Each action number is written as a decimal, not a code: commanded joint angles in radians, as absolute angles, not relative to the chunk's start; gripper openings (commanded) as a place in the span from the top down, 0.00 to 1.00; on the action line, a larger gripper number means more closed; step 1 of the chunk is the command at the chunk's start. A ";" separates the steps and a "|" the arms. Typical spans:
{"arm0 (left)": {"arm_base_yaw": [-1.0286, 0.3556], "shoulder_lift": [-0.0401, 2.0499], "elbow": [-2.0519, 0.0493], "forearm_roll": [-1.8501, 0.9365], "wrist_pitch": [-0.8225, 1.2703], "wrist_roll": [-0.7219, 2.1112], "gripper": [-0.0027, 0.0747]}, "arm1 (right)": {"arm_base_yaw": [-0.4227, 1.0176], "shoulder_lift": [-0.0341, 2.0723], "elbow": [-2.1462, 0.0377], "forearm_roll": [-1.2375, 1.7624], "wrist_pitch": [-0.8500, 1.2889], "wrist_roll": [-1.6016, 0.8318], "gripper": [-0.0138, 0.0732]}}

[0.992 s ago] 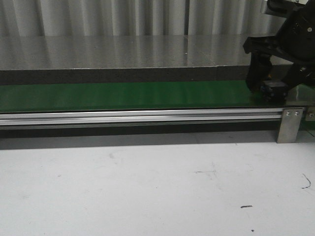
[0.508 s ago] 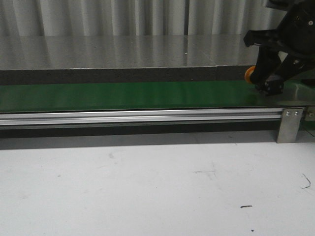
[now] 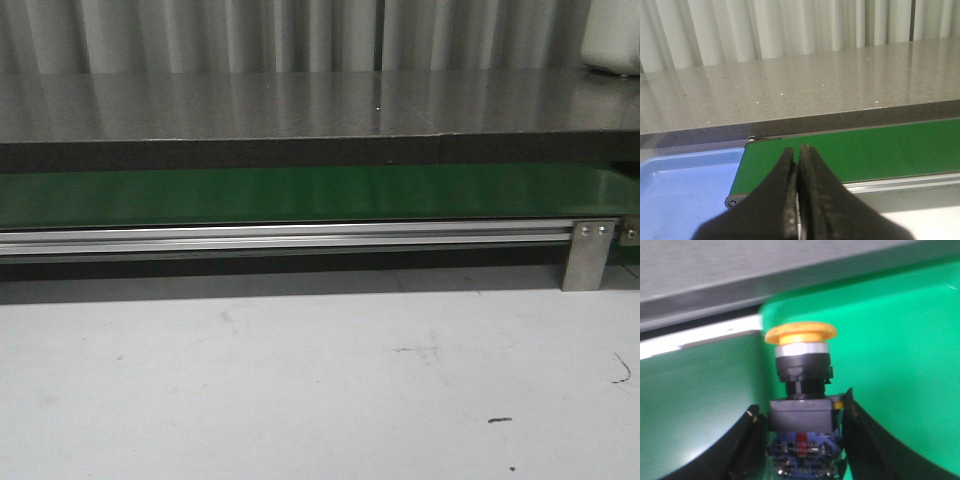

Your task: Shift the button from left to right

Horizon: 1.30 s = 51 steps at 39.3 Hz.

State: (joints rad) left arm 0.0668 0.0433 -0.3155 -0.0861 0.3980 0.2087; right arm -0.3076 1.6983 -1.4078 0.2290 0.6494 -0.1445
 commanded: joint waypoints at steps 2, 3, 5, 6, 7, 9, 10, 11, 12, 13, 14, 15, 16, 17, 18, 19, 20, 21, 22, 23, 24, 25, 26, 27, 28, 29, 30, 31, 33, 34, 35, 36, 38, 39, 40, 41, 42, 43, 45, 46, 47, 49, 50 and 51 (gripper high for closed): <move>0.061 0.055 -0.341 -0.096 0.312 0.202 0.99 | -0.390 1.704 -1.444 0.227 0.596 -0.150 0.63; 0.061 0.055 -0.341 -0.096 0.312 0.202 0.99 | -0.401 1.722 -1.444 0.227 0.592 -0.150 0.63; 0.061 0.055 -0.341 -0.096 0.312 0.202 0.99 | -0.423 1.757 -1.444 0.227 0.586 -0.150 0.63; 0.061 0.055 -0.341 -0.096 0.312 0.202 0.99 | -0.429 1.778 -1.444 0.227 0.582 -0.150 0.63; 0.061 0.055 -0.341 -0.096 0.312 0.202 0.99 | -0.437 1.793 -1.444 0.227 0.578 -0.150 0.63; 0.061 0.055 -0.341 -0.096 0.312 0.202 0.99 | -0.448 1.826 -1.444 0.227 0.570 -0.150 0.63; 0.061 0.055 -0.341 -0.096 0.312 0.202 0.99 | -0.450 1.842 -1.444 0.227 0.569 -0.150 0.62; 0.061 0.055 -0.341 -0.096 0.312 0.202 0.99 | -0.452 1.853 -1.444 0.227 0.569 -0.150 0.61; 0.061 0.055 -0.341 -0.096 0.312 0.202 0.99 | -0.452 1.866 -1.444 0.225 0.569 -0.151 0.60; 0.061 0.055 -0.341 -0.096 0.312 0.202 0.99 | -0.452 1.877 -1.444 0.223 0.569 -0.151 0.58; 0.061 0.055 -0.341 -0.096 0.312 0.202 0.99 | -0.452 1.884 -1.444 0.223 0.569 -0.152 0.56; 0.061 0.055 -0.341 -0.096 0.312 0.202 0.99 | -0.452 1.893 -1.444 0.223 0.569 -0.153 0.53; 0.061 0.055 -0.341 -0.096 0.312 0.202 0.99 | -0.452 1.897 -1.444 0.223 0.569 -0.153 0.50; 0.061 0.055 -0.341 -0.096 0.312 0.202 0.99 | -0.452 1.903 -1.444 0.223 0.569 -0.155 0.48; 0.061 0.055 -0.341 -0.096 0.312 0.202 0.99 | -0.452 1.908 -1.444 0.223 0.569 -0.155 0.43; 0.061 0.055 -0.341 -0.096 0.312 0.202 0.99 | -0.452 1.911 -1.444 0.223 0.571 -0.155 0.39; 0.061 0.055 -0.341 -0.096 0.312 0.202 0.99 | -0.452 1.912 -1.444 0.223 0.572 -0.155 0.36; 0.061 0.055 -0.341 -0.096 0.312 0.202 0.99 | -0.452 1.912 -1.444 0.223 0.576 -0.155 0.33; 0.061 0.055 -0.341 -0.096 0.312 0.202 0.99 | -0.452 1.912 -1.444 0.223 0.579 -0.155 0.30; 0.061 0.055 -0.341 -0.096 0.312 0.202 0.99 | -0.452 1.910 -1.445 0.223 0.583 -0.155 0.27; 0.061 0.055 -0.341 -0.096 0.312 0.202 0.99 | -0.452 1.907 -1.447 0.223 0.587 -0.155 0.25; 0.061 0.055 -0.341 -0.096 0.312 0.202 0.99 | -0.452 1.903 -1.452 0.223 0.596 -0.155 0.24; 0.061 0.055 -0.341 -0.096 0.312 0.202 0.99 | -0.452 1.900 -1.456 0.223 0.605 -0.155 0.23; 0.061 0.055 -0.341 -0.096 0.312 0.202 0.99 | -0.452 1.892 -1.463 0.223 0.613 -0.155 0.22; 0.061 0.055 -0.341 -0.096 0.312 0.202 0.99 | -0.452 1.887 -1.469 0.223 0.622 -0.155 0.22; 0.061 0.055 -0.341 -0.096 0.312 0.202 0.99 | -0.452 1.879 -1.476 0.224 0.629 -0.155 0.22; 0.061 0.055 -0.341 -0.096 0.312 0.202 0.99 | -0.448 1.867 -1.485 0.225 0.638 -0.155 0.22; 0.061 0.055 -0.341 -0.096 0.312 0.202 0.99 | -0.445 1.857 -1.494 0.228 0.645 -0.155 0.22; 0.061 0.055 -0.341 -0.096 0.312 0.202 0.99 | -0.434 1.827 -1.508 0.239 0.656 -0.155 0.22; 0.061 0.055 -0.341 -0.096 0.312 0.202 0.99 | -0.426 1.809 -1.514 0.241 0.659 -0.155 0.22; 0.061 0.055 -0.341 -0.096 0.312 0.202 0.99 | -0.418 1.789 -1.519 0.244 0.661 -0.155 0.24; 0.061 0.055 -0.341 -0.096 0.312 0.202 0.99 | -0.405 1.774 -1.523 0.245 0.661 -0.155 0.26; 0.061 0.055 -0.341 -0.096 0.312 0.202 0.99 | -0.380 1.737 -1.527 0.245 0.661 -0.157 0.33; 0.061 0.055 -0.341 -0.096 0.312 0.202 0.99 | -0.368 1.720 -1.527 0.245 0.661 -0.157 0.37; 0.061 0.055 -0.341 -0.096 0.312 0.202 0.99 | -0.357 1.698 -1.527 0.245 0.661 -0.162 0.41; 0.061 0.055 -0.341 -0.096 0.312 0.202 0.99 | -0.343 1.683 -1.527 0.245 0.661 -0.166 0.47; 0.061 0.055 -0.341 -0.096 0.312 0.202 0.99 | -0.329 1.662 -1.527 0.245 0.661 -0.172 0.51; 0.061 0.055 -0.341 -0.096 0.312 0.202 0.99 | -0.319 1.647 -1.527 0.245 0.661 -0.175 0.57; 0.061 0.055 -0.341 -0.096 0.312 0.202 0.99 | -0.297 1.609 -1.527 0.245 0.661 -0.178 0.67; 0.061 0.055 -0.341 -0.096 0.312 0.202 0.99 | -0.285 1.595 -1.527 0.245 0.661 -0.178 0.72; 0.061 0.055 -0.341 -0.096 0.312 0.202 0.99 | -0.273 1.577 -1.527 0.245 0.661 -0.178 0.77; 0.061 0.055 -0.341 -0.096 0.312 0.202 0.99 | -0.253 1.542 -1.527 0.245 0.661 -0.179 0.84; 0.061 0.055 -0.341 -0.096 0.312 0.202 0.99 | -0.240 1.530 -1.527 0.245 0.661 -0.181 0.87; 0.061 0.055 -0.341 -0.096 0.312 0.202 0.99 | -0.230 1.514 -1.527 0.245 0.662 -0.185 0.90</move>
